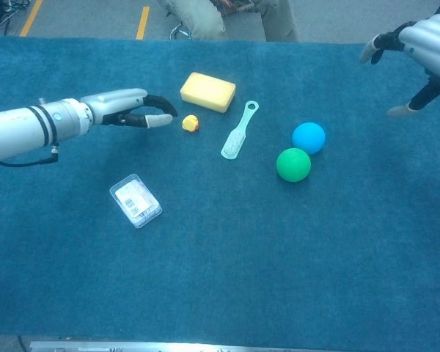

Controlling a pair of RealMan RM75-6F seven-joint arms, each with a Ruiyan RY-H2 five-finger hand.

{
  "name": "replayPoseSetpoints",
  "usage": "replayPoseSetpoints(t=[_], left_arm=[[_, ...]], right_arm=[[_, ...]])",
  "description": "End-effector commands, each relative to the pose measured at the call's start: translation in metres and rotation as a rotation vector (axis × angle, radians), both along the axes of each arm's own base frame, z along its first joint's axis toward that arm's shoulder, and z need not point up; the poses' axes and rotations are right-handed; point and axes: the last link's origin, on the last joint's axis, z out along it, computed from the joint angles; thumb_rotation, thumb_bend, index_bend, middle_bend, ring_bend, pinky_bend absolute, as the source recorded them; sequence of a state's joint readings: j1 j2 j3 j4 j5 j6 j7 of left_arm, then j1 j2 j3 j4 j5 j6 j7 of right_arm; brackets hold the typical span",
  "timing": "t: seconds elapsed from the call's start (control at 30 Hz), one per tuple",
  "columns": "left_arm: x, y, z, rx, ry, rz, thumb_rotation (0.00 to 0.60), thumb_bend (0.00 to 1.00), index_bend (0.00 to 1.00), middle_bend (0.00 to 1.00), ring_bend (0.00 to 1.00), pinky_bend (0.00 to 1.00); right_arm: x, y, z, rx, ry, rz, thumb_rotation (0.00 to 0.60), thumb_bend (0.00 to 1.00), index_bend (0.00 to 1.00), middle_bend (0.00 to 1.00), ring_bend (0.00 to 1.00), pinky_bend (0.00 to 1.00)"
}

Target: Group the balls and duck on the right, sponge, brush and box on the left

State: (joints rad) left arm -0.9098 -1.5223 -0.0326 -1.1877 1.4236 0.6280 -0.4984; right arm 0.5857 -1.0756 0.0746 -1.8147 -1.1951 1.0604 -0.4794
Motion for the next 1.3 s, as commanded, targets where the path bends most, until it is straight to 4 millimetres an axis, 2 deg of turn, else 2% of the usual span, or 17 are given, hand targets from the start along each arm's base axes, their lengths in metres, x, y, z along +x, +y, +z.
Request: replayPoseSetpoints(t=[0.03,0.47,0.7,0.83,1.0,1.3], left_arm=[[0.004,0.0,-0.003,-0.004,-0.01,0.001,0.097,0.25,0.19,0.17,0.08,0.0],[0.022,-0.004,-0.015,-0.053,-0.077,0.03,0.1,0.25,0.19,0.17,0.07,0.0],[0.037,-0.026,-0.011,-0.122,-0.144,0.013,0.098,0.25,0.19,0.17,0.07,0.0],[0.043,-0.038,0.001,-0.139,-0.176,-0.022,0.1,0.25,0.19,0.17,0.07,0.0],[0.035,-0.04,0.022,-0.088,-0.179,-0.041,0.109,0.25,0.19,0.17,0.07,0.0],[-0.02,-0.044,0.088,0.175,-0.095,-0.048,0.136,0.25,0.19,0.17,0.07,0.0]], right_arm=[[-0.001,0.0,0.0,-0.001,0.0,-0.003,0.6,0.04,0.28,0.34,0.24,0.29],[-0.005,0.002,0.003,-0.005,0.0,-0.015,0.6,0.04,0.28,0.34,0.24,0.29],[-0.006,0.004,0.005,-0.012,-0.003,-0.013,0.6,0.04,0.28,0.34,0.24,0.29],[-0.005,0.004,0.003,-0.005,-0.003,-0.008,0.6,0.04,0.28,0.34,0.24,0.29],[0.002,0.004,-0.001,0.013,-0.001,0.023,0.6,0.04,0.28,0.34,0.24,0.29],[0.039,-0.005,-0.021,0.071,0.025,0.163,0.6,0.06,0.31,0.37,0.26,0.32]])
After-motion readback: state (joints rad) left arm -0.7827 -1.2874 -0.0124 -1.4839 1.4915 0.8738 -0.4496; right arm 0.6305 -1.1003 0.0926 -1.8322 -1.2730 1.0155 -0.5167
